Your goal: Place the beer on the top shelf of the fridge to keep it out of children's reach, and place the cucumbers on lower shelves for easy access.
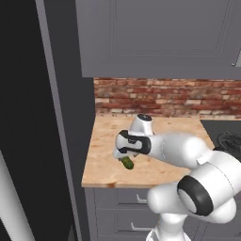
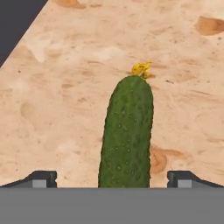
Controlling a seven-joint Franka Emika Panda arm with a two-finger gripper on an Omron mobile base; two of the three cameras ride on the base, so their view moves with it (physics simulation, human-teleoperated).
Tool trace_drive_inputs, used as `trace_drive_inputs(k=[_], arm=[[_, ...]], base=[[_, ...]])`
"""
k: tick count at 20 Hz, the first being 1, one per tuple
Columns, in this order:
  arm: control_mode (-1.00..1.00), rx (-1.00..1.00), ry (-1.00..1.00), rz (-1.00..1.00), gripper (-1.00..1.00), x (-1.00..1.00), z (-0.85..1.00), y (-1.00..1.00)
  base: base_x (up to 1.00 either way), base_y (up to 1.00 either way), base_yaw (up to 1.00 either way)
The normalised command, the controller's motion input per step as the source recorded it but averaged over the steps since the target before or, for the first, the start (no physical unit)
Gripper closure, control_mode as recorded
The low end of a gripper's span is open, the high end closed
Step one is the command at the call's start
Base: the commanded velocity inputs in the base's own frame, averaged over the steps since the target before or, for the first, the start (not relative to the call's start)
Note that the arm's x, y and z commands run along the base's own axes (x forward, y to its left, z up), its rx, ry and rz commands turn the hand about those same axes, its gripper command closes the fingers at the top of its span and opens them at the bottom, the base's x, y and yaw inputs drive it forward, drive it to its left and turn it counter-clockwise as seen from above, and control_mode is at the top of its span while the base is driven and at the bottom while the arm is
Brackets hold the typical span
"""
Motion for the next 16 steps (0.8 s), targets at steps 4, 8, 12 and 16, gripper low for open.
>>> trace_drive_inputs(k=[4, 8, 12, 16], arm=[[-1.00, 0.00, 0.05, 0.00, -1.00, 0.35, -0.29, 0.00], [-1.00, 0.00, 0.07, 0.00, -1.00, 0.24, -0.37, 0.01], [-1.00, 0.00, 0.07, 0.00, -1.00, 0.16, -0.41, 0.05], [-1.00, 0.00, 0.05, 0.00, -1.00, 0.12, -0.42, 0.05]], base=[[0.00, 0.00, 0.00], [0.00, 0.00, 0.00], [0.00, 0.00, 0.00], [0.00, 0.00, 0.00]])
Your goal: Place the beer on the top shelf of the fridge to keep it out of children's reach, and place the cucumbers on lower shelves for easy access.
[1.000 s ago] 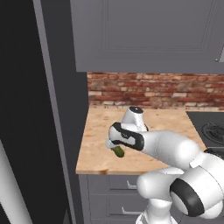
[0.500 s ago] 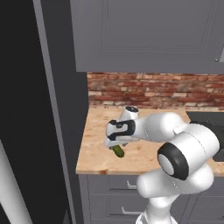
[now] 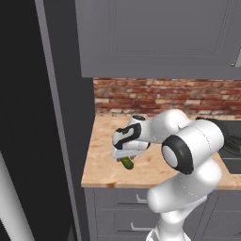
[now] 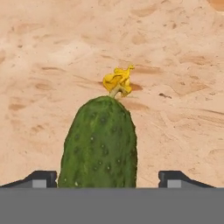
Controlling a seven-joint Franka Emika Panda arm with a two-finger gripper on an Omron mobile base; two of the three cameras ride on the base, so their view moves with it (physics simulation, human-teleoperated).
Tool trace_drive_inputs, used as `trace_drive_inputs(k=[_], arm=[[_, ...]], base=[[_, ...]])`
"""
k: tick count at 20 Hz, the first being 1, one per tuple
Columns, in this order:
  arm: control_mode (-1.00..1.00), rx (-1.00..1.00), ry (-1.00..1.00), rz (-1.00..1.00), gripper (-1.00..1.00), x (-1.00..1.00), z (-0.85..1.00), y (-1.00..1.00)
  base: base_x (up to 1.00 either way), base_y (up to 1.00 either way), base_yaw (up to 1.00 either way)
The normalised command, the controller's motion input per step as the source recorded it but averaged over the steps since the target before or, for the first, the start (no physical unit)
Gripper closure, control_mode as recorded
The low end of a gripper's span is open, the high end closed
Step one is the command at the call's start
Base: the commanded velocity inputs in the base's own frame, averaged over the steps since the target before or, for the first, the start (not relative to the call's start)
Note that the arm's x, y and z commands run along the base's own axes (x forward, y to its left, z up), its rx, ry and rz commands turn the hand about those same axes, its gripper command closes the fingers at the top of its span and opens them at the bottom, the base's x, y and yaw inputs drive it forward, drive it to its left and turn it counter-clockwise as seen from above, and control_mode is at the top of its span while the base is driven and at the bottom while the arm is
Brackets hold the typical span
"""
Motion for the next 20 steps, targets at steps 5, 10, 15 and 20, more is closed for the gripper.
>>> trace_drive_inputs(k=[5, 10, 15, 20], arm=[[-1.00, -0.01, 0.06, 0.00, 1.00, 0.00, -0.62, 0.20], [-1.00, -0.04, 0.01, -0.01, 1.00, -0.53, -0.66, 0.28], [-1.00, -0.01, -0.06, -0.02, 1.00, -0.79, -0.23, 0.10], [-1.00, 0.01, -0.20, 0.00, 1.00, -0.48, 0.44, -0.21]], base=[[0.00, 0.00, 0.00], [0.00, 0.00, 0.00], [0.00, 0.00, 0.00], [0.00, 0.00, 0.00]])
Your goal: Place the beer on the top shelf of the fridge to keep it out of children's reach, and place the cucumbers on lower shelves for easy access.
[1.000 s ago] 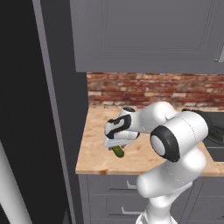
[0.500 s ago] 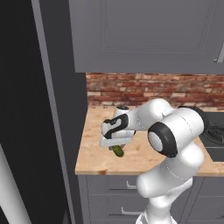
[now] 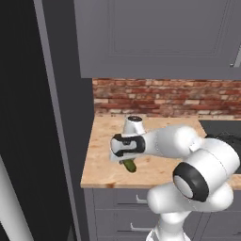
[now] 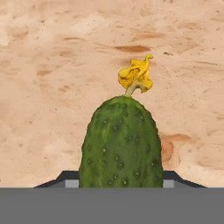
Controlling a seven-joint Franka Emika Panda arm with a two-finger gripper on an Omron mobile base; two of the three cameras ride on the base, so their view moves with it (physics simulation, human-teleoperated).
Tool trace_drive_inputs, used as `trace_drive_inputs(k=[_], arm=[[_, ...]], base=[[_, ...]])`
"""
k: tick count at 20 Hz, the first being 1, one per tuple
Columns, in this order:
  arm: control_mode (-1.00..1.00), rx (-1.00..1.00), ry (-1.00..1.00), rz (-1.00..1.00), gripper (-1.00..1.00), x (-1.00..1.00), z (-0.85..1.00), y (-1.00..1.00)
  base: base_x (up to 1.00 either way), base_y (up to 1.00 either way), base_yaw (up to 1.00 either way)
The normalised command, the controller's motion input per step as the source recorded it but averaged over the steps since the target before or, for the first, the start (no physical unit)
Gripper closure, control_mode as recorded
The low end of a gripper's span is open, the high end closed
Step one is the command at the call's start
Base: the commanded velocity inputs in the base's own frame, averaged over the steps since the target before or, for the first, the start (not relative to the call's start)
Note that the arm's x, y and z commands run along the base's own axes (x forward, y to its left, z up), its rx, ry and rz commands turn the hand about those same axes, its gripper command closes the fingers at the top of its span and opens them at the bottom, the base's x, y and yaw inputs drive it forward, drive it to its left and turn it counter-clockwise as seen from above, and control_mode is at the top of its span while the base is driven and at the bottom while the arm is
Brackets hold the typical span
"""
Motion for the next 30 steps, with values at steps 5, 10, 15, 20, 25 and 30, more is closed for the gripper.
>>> trace_drive_inputs(k=[5, 10, 15, 20, 25, 30], arm=[[-1.00, 0.02, -0.12, 0.00, 1.00, -0.15, 0.98, -0.47], [-1.00, 0.00, -0.09, -0.01, 1.00, -0.35, 0.89, -0.55], [-1.00, -0.05, -0.03, -0.08, 1.00, -0.30, 0.88, -0.64], [-1.00, -0.14, 0.00, -0.03, 1.00, -0.41, 0.67, -0.40], [-1.00, -0.10, -0.05, 0.00, 1.00, -0.64, 0.73, -0.02], [-1.00, -0.03, -0.13, 0.00, 1.00, -0.74, 0.72, 0.00]], base=[[0.00, 0.00, 0.00], [0.00, 0.00, 0.00], [0.00, 0.00, 0.00], [0.00, 0.00, 0.00], [0.00, 0.00, 0.00], [0.00, 0.00, 0.00]])
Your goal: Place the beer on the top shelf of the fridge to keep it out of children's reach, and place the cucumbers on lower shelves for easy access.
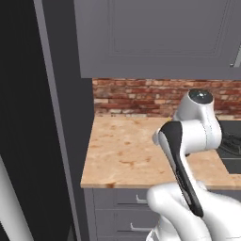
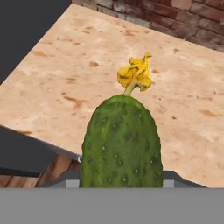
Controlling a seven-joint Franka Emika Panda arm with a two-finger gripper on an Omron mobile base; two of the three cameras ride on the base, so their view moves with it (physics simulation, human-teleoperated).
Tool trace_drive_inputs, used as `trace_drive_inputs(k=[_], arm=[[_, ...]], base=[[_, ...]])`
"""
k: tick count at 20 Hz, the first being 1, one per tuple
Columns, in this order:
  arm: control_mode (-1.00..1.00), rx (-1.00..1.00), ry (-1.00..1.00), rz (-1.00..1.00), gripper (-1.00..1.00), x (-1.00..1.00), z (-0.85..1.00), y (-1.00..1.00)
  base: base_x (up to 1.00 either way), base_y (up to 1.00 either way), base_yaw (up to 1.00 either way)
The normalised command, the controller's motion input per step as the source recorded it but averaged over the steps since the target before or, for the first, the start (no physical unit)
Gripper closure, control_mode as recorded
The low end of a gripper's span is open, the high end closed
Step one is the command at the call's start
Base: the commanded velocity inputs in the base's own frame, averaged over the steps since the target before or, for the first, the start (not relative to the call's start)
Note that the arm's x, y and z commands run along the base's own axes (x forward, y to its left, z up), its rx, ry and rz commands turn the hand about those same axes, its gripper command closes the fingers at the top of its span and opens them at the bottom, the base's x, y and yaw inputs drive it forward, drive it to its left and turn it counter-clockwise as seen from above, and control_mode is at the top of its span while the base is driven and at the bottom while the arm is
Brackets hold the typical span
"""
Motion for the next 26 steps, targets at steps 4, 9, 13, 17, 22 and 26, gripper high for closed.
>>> trace_drive_inputs(k=[4, 9, 13, 17, 22, 26], arm=[[-1.00, -0.03, -0.08, 0.01, 1.00, -0.57, 0.41, 0.00], [-1.00, -0.02, -0.03, 0.09, 1.00, -0.32, 0.35, 0.00], [-1.00, -0.01, 0.00, 0.14, 1.00, -0.23, 0.31, 0.00], [-1.00, -0.03, 0.00, 0.11, 1.00, -0.33, 0.35, 0.00], [-1.00, -0.06, -0.01, 0.09, 1.00, -0.46, 0.23, 0.00], [1.00, 0.00, 0.00, 0.00, 1.00, 0.00, 0.00, 0.00]], base=[[0.00, 0.00, 0.00], [0.00, 0.00, 0.00], [0.00, 0.00, 0.00], [0.00, 0.00, 0.00], [0.00, 0.00, 0.00], [-0.64, 0.00, 0.09]])
